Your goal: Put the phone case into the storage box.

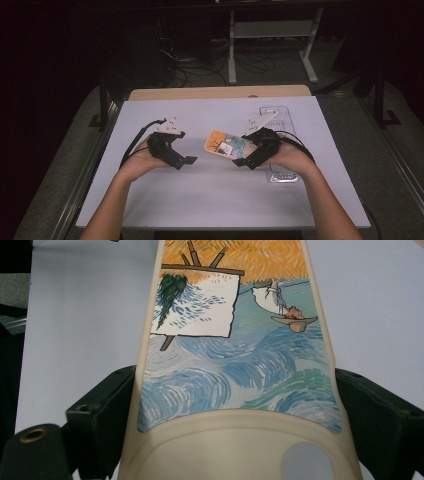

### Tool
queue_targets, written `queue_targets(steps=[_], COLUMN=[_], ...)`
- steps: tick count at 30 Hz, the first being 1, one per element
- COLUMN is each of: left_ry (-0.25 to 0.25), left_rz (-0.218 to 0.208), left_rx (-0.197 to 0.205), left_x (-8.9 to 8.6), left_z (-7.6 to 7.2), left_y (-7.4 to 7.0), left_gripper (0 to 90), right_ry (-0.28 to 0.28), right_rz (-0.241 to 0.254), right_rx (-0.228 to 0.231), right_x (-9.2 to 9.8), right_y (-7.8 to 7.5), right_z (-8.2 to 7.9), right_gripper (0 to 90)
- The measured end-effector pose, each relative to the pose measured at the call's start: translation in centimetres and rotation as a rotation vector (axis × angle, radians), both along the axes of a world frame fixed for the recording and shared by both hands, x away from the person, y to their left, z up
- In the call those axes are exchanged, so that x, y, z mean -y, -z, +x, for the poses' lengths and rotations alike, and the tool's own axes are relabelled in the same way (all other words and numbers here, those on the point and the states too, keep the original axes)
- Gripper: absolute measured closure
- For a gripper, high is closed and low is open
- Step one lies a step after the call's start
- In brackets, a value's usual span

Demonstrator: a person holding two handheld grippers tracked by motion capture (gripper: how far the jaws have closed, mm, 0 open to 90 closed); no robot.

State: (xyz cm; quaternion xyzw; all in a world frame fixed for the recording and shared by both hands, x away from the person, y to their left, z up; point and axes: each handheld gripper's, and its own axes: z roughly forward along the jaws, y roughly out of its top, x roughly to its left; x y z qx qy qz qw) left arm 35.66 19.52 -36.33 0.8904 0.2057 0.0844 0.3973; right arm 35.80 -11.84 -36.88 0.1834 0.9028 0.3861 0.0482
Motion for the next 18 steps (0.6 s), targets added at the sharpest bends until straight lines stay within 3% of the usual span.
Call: queue_targets(steps=[6, 7, 18], left_ry=[-0.035, -0.054, -0.083], left_rz=[0.004, -0.013, -0.024], left_rx=[-0.008, -0.017, -0.021], left_x=[-0.3, -0.2, 0.0], left_z=[-0.4, -0.5, -0.9], left_y=[0.9, 1.1, 2.2], left_gripper=[0.0, 0.0, 0.0], right_ry=[0.033, 0.035, 0.059], right_rz=[-0.025, -0.024, -0.035], right_rx=[-0.016, -0.012, -0.019], right_x=[0.0, 0.0, -0.4], right_y=[0.8, 0.9, 1.4], right_z=[-0.3, -0.2, -0.6], right_gripper=[9.8, 9.8, 9.8])
